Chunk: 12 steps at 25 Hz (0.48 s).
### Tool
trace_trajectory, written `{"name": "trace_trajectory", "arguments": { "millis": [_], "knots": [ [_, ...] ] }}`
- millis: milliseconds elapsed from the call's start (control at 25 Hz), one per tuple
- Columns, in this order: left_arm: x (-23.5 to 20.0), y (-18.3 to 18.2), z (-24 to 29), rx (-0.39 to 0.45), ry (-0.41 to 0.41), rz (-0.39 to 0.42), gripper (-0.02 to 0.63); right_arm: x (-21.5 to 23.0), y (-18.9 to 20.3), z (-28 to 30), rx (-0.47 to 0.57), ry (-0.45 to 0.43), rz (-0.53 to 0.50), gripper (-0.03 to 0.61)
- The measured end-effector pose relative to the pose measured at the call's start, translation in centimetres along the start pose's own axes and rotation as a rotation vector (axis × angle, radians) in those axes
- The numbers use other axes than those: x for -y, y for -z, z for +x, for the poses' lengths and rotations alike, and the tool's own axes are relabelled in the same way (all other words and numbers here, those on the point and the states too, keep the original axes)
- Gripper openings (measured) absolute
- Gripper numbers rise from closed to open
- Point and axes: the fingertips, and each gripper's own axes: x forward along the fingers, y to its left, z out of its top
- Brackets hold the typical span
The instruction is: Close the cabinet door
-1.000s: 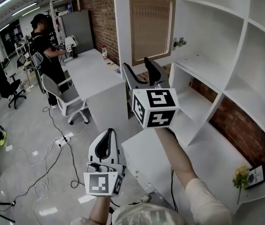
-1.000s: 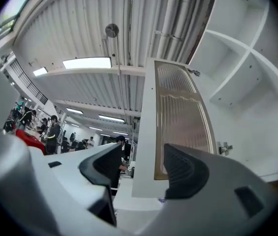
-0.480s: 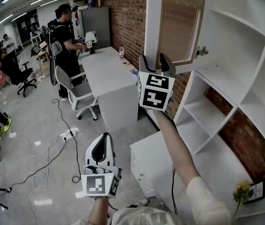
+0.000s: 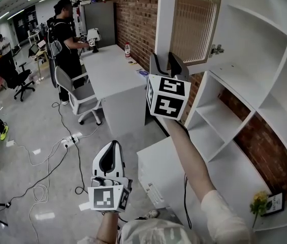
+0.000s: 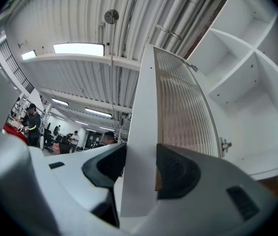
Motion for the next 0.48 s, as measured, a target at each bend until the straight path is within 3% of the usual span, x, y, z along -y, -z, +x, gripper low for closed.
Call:
{"name": "trace_trajectory", "arguments": {
  "millis": [280, 480],
  "knots": [
    [1.2, -0.1, -0.3, 0.007, 0.028, -0.017, 0.014, 0.8, -0.9, -3.3, 0.010, -0.035, 0.011, 0.171],
    [3.6, -0.5, 0.2, 0.021, 0.104, -0.042, 0.014, 1.6, -1.8, -6.2, 0.008, -0.070, 0.009, 0.143]
  ]
}}
